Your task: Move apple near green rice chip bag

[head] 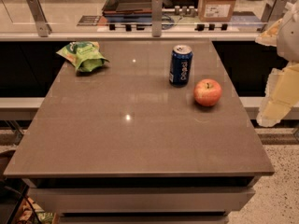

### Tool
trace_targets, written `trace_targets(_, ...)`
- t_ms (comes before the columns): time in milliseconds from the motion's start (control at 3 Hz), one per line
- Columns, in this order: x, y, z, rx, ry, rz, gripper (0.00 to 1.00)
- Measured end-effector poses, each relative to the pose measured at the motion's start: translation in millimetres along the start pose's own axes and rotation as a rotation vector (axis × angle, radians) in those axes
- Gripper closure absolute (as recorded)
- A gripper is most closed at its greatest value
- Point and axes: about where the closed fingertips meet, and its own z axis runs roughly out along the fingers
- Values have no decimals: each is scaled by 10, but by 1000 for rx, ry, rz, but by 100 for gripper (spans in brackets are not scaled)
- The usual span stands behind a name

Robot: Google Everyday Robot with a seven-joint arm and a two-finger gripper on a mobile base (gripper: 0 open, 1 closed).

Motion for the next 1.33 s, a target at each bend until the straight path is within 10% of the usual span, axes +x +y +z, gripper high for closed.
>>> trace_targets(667,-10,-65,7,27,-54,39,0)
trace_targets(1333,-8,-434,322,95,-338,245,0)
